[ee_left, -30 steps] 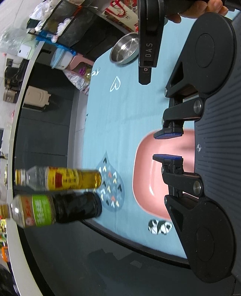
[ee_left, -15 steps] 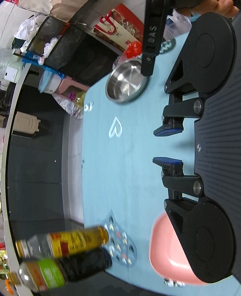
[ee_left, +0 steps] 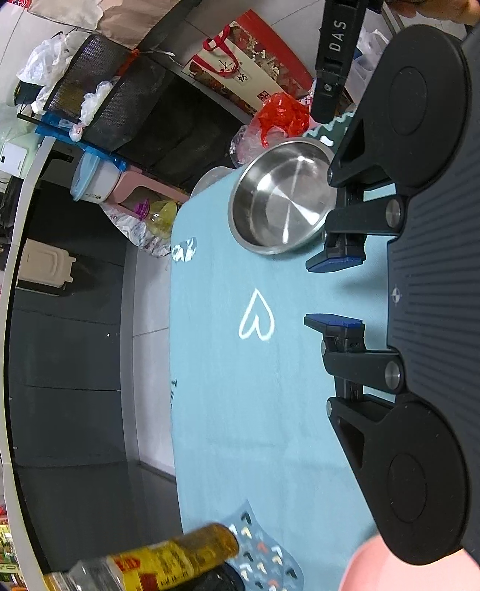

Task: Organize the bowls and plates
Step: 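Move both grippers to the rim of the steel bowl, then close both grippers on the steel bowl rim and lift it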

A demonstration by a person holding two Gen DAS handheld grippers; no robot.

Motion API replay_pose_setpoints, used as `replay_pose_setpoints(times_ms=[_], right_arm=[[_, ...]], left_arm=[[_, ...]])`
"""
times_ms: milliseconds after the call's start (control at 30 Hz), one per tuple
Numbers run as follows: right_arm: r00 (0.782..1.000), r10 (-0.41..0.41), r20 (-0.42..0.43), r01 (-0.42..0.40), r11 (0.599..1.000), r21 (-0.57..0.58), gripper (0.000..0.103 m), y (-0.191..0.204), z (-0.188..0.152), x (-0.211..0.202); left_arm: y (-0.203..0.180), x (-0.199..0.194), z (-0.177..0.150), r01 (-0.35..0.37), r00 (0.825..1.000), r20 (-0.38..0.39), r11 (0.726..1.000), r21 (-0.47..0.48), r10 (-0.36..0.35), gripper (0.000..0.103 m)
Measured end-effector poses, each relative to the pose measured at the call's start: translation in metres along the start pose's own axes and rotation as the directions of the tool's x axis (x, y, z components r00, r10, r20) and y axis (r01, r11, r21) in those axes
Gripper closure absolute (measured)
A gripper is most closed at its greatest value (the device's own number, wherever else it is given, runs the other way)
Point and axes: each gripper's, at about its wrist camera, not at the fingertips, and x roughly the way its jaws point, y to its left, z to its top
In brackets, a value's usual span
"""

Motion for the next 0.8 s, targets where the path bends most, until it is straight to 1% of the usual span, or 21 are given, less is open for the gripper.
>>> replay_pose_setpoints(times_ms=[167,433,800], right_arm=[[1.0,-0.004,-0.006,0.004,1.0,0.017,0.086,-0.009,0.006,0.008],[1.0,-0.006,-0.021,0.006,0.999,0.04,0.086,-0.014,0.013,0.026],[0.999,-0.016,-0.037,0.018,0.998,0.053,0.086,-0.017,0.02,0.045]], left_arm=[[-0.01,0.013,0.006,0.032,0.999,0.013,0.999,0.004,-0.032,0.08],[-0.02,0.043,0.013,0.024,0.999,-0.03,1.0,0.001,-0.024,0.08],[-0.022,0.072,0.019,0.018,0.998,-0.059,1.0,-0.015,-0.018,0.08]])
